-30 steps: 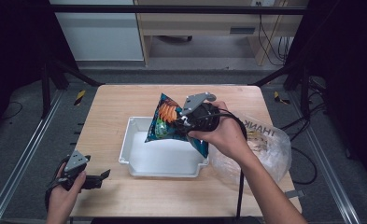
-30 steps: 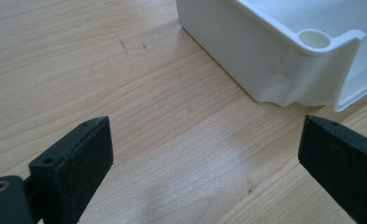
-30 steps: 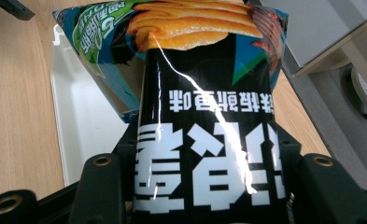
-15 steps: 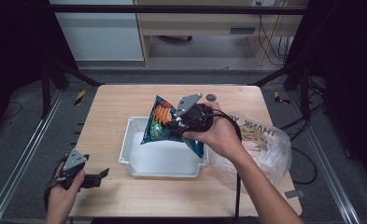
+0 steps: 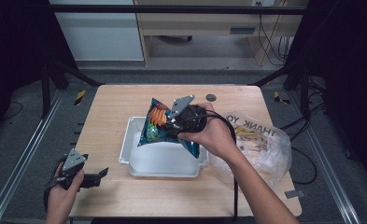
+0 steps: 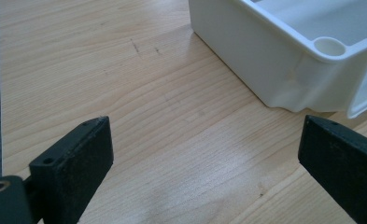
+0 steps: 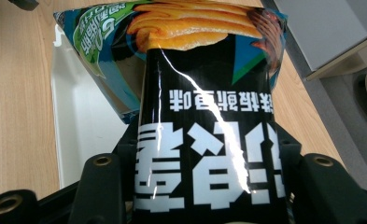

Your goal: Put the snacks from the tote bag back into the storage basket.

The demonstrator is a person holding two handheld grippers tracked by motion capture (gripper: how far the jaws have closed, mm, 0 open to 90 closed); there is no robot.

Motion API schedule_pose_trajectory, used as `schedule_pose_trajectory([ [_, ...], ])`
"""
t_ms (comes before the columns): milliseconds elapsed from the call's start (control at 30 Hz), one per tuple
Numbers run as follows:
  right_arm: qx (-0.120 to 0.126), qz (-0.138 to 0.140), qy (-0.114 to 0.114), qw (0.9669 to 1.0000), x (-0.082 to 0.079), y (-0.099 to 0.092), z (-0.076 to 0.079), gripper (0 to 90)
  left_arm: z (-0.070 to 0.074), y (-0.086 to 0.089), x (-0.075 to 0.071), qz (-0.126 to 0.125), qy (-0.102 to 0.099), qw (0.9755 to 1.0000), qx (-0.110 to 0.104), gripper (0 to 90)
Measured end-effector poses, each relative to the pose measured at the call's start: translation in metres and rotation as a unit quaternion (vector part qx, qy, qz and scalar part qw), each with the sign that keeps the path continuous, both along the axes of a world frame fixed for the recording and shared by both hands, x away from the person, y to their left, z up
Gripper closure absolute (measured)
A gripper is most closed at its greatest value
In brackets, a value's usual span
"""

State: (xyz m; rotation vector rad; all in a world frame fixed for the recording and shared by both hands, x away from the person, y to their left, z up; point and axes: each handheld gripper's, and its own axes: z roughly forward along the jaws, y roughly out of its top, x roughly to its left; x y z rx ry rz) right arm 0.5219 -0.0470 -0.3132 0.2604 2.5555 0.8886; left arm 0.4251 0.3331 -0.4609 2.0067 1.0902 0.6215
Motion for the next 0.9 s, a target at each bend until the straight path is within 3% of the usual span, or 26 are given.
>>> schedule_pose_trajectory([
  [900, -0.009, 0.013, 0.011, 0.9998, 0.008, 0.02, -0.014, 46.7, 0.0, 0.002, 0.001, 0.01, 0.002, 0.9999, -0.003, 2.8],
])
